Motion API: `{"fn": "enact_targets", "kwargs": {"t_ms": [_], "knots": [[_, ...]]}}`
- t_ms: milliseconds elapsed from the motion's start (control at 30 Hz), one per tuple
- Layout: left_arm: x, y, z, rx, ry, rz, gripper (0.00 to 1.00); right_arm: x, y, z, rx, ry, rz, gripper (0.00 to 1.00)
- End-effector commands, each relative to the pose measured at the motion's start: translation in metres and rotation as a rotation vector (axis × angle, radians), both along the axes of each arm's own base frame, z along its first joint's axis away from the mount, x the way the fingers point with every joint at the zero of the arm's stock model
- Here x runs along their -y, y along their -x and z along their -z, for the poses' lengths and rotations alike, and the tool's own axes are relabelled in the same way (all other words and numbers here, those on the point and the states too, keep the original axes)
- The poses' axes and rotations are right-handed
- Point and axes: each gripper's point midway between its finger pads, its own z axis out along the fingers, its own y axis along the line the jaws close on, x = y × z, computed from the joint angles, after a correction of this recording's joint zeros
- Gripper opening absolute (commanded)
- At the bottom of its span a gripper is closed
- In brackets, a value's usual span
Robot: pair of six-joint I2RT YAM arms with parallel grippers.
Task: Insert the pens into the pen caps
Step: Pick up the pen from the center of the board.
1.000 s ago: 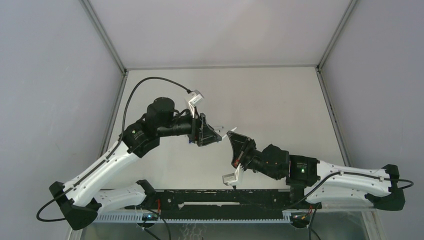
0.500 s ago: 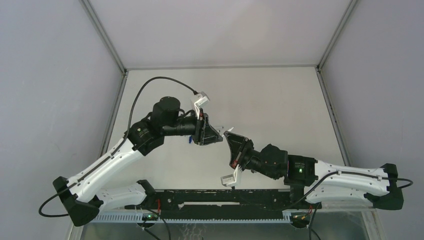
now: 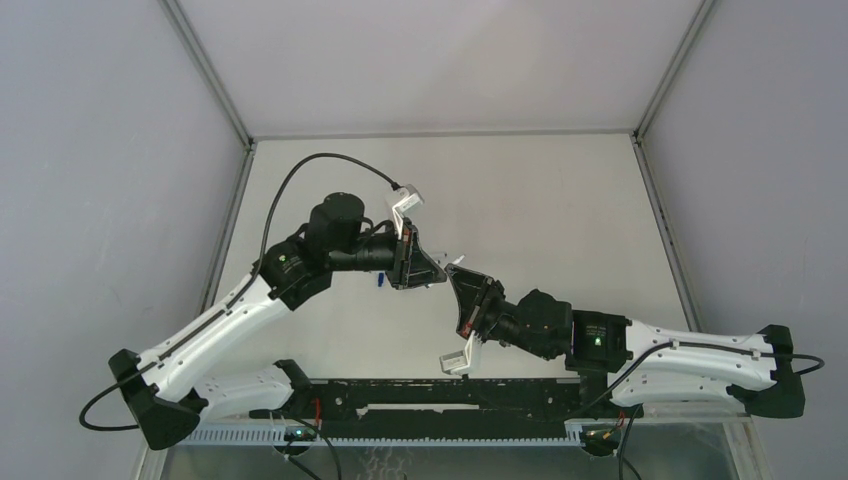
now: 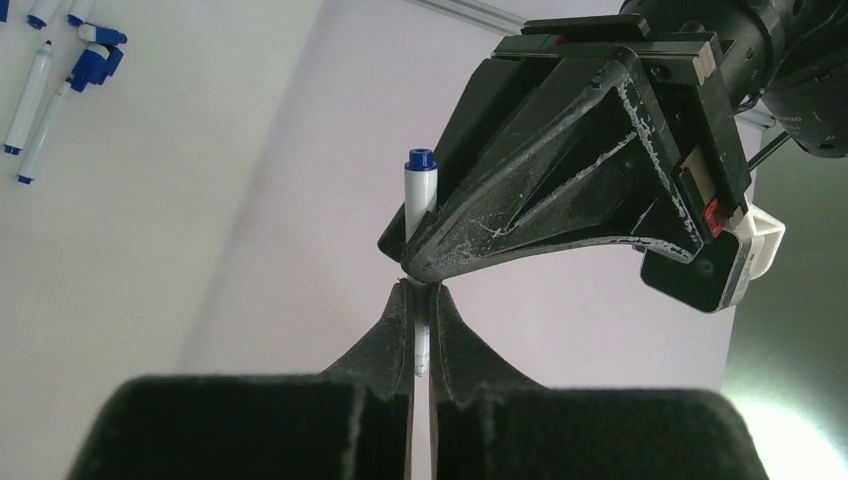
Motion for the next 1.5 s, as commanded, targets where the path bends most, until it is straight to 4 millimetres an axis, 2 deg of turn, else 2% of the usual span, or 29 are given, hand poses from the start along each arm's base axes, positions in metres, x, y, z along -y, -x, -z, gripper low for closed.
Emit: {"fn": "enact_targets", "kwargs": {"t_ms": [0, 67, 133, 267, 333, 533, 667, 767, 867, 967, 1067, 1200, 1333, 1400, 1467], "knots": [[0.006, 0.004, -0.03, 0.069, 0.067, 0.048, 0.16, -0.004, 0.004, -0.021, 0.027, -0.064, -0.02, 0.0], [0.006, 0.005, -0.03, 0.07, 0.067, 0.055, 0.11, -0.005, 0.003, -0.021, 0.028, -0.063, -0.02, 0.0], [0.006, 0.004, -0.027, 0.065, 0.058, 0.05, 0.01, -0.005, 0.004, -0.021, 0.027, -0.062, -0.023, 0.0], [0.002, 0.0, -0.024, 0.077, 0.034, 0.022, 0.0, -0.005, 0.004, -0.02, 0.021, -0.065, -0.023, 0.01], [0.0, -0.003, -0.024, 0.094, 0.022, 0.002, 0.0, -0.005, 0.005, -0.021, 0.013, -0.076, -0.027, 0.1], [-0.009, -0.013, -0.028, 0.153, -0.002, -0.057, 0.0, -0.004, 0.012, -0.029, -0.043, -0.127, -0.058, 0.44], [-0.019, -0.024, -0.023, 0.177, -0.024, -0.129, 0.0, 0.0, 0.015, -0.033, -0.083, -0.161, -0.062, 0.48], [-0.029, -0.032, -0.028, 0.2, 0.013, -0.187, 0.0, 0.003, 0.017, -0.036, -0.171, -0.235, -0.062, 0.48], [-0.036, -0.033, -0.042, 0.248, 0.085, -0.222, 0.0, 0.005, 0.022, -0.053, -0.388, -0.458, -0.071, 0.48], [-0.044, -0.031, -0.055, 0.295, 0.151, -0.259, 0.0, 0.008, 0.023, -0.078, -0.79, -0.823, -0.082, 0.48], [-0.05, -0.03, -0.059, 0.325, 0.176, -0.281, 0.0, 0.018, 0.01, -0.094, -1.102, -1.124, -0.043, 0.48], [-0.064, -0.038, -0.058, 0.362, 0.165, -0.364, 0.0, 0.025, -0.009, -0.094, -1.402, -1.375, 0.016, 0.48], [-0.075, -0.043, -0.054, 0.389, 0.146, -0.419, 0.0, 0.032, -0.041, -0.07, -1.655, -1.629, 0.255, 0.48], [-0.076, -0.043, -0.051, 0.391, 0.143, -0.424, 0.0, 0.028, -0.045, -0.07, -1.784, -1.679, 0.299, 0.49], [-0.072, -0.042, -0.047, 0.382, 0.141, -0.408, 0.0, 0.018, -0.043, -0.076, -1.909, -1.694, 0.272, 0.5]]}}
